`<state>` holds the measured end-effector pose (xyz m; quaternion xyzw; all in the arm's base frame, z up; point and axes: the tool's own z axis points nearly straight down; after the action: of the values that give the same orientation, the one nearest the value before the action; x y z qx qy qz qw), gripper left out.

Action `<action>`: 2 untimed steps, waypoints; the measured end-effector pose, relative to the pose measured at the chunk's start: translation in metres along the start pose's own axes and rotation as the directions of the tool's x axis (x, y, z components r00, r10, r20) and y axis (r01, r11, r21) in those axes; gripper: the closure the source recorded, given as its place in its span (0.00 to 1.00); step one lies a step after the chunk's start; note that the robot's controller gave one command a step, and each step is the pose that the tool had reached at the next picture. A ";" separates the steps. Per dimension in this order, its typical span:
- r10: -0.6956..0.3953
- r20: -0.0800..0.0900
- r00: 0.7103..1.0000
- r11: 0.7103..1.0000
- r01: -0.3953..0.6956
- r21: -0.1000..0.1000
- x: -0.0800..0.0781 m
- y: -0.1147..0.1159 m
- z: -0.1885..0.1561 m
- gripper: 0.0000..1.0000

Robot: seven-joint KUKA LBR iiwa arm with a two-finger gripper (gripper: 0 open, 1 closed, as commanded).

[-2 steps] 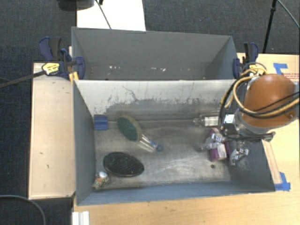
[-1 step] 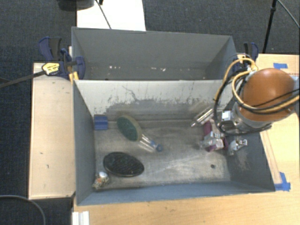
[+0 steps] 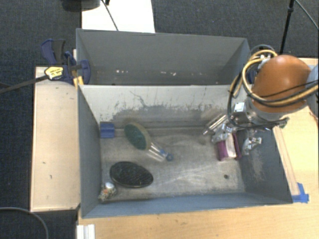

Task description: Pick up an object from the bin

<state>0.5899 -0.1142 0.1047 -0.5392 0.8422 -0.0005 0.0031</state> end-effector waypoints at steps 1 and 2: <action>-0.312 0.014 0.950 0.950 0.312 -0.005 -0.001 -0.004 0.024 0.00; -0.304 0.003 0.953 0.953 0.304 -0.005 0.006 -0.006 0.025 1.00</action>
Offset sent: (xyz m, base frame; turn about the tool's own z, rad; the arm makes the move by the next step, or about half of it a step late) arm 0.0020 -0.0109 -0.0260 -0.3173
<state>0.5930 -0.1219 0.0799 -0.6624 0.7491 0.0018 0.0025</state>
